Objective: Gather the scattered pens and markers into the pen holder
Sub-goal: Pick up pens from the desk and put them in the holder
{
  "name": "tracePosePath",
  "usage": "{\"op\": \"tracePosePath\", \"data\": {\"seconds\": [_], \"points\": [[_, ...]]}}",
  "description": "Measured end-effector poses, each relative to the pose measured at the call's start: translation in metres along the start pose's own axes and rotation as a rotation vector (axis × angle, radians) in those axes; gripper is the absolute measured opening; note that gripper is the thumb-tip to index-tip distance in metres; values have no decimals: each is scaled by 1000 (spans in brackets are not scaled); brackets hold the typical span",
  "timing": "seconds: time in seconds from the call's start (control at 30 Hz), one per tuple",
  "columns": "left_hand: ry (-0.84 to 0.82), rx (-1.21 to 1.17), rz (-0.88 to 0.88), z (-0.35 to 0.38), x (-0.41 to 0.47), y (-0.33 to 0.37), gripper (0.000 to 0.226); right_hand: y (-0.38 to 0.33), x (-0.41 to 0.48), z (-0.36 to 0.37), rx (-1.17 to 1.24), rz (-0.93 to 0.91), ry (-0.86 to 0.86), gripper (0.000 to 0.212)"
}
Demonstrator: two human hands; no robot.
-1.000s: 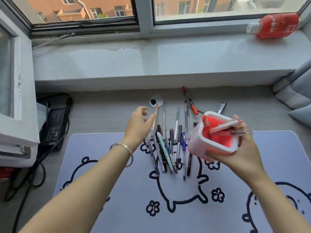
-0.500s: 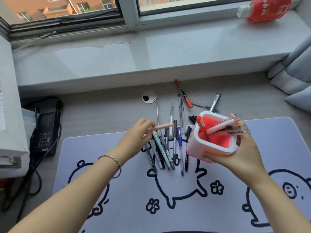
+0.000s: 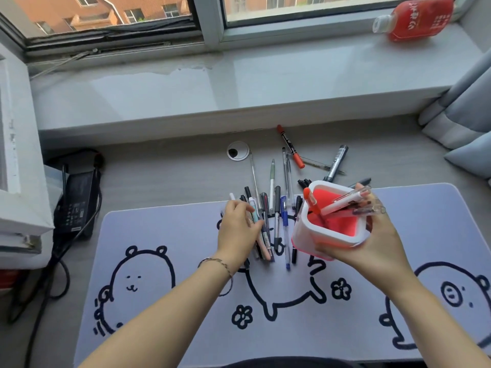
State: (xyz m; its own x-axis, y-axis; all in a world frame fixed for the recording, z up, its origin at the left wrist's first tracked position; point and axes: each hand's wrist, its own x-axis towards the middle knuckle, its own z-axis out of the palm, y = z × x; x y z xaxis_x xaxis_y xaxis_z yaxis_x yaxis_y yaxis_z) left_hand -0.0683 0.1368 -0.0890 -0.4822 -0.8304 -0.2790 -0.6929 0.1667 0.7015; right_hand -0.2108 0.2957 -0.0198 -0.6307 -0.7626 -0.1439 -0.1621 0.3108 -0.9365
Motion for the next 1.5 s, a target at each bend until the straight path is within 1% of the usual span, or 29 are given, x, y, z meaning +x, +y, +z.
{"op": "tracePosePath", "data": {"seconds": [0.1,0.17,0.33,0.4,0.47,0.5,0.53,0.6,0.63,0.7,0.77,0.8,0.83,0.9,0.93,1.0,1.07,1.13,1.17,1.2,1.27,1.3,1.33,1.4,1.43,1.47,1.5], "points": [[74,-60,-140,6,5,15,41,3,-1,1,-25,19,-11,101],[66,-65,-198,9,9,20,43,4,-2,1,-24,31,-18,103],[15,-47,-264,7,15,25,15,2,-5,1,-45,25,-24,105],[16,-168,-333,-3,14,31,14,2,-6,0,-74,22,-19,107],[54,-362,-361,-20,10,41,11,2,-7,-1,-86,28,-18,111],[80,-461,-316,-31,5,48,15,2,-8,0,-89,30,-20,112],[123,-571,-223,-44,-2,56,23,1,-9,1,-98,31,-24,112],[215,-802,27,-69,-21,73,37,0,-10,7,-127,29,-38,111],[237,-889,145,-81,-31,83,43,0,-11,10,-133,21,-51,110],[241,-989,322,-92,-50,99,53,-2,-13,19,-146,0,-83,108],[242,-964,439,-87,-64,107,55,-5,-14,29,-151,-21,-113,106],[233,-930,459,-80,-69,108,55,-8,-14,34,-148,-32,-122,106],[216,-918,444,-71,-73,105,54,-9,-14,37,-142,-45,-129,104],[195,-984,322,-58,-79,104,48,-12,-14,41,-118,-65,-143,101],[214,-1019,276,-54,-81,103,44,-12,-14,42,-111,-68,-147,98],[259,-1027,294,-54,-82,101,45,-11,-15,43,-149,-66,-132,98],[234,-935,332,-51,-78,93,55,-10,-19,44,-189,-66,-102,101],[153,-802,336,-44,-75,80,67,-11,-23,44,-201,-75,-81,102],[115,-713,357,-41,-75,72,67,-12,-25,44,-226,-94,-77,102],[87,-610,402,-38,-76,65,60,-13,-27,45,-262,-122,-76,104],[24,-442,482,-32,-79,54,38,-12,-31,45,-314,-171,-81,105],[-18,-379,511,-29,-81,51,32,-12,-32,44,-326,-173,-86,105],[-61,-328,538,-27,-83,50,31,-10,-34,44,-328,-157,-92,104],[-128,-302,583,-29,-85,50,34,-6,-34,39,-304,-95,-86,104],[-127,-333,581,-33,-84,50,35,-5,-34,36,-289,-66,-69,106],[-93,-374,542,-36,-82,48,35,-3,-33,31,-282,-44,-53,107],[-29,-393,458,-38,-77,44,34,-3,-31,27,-281,-28,-38,107]]}}
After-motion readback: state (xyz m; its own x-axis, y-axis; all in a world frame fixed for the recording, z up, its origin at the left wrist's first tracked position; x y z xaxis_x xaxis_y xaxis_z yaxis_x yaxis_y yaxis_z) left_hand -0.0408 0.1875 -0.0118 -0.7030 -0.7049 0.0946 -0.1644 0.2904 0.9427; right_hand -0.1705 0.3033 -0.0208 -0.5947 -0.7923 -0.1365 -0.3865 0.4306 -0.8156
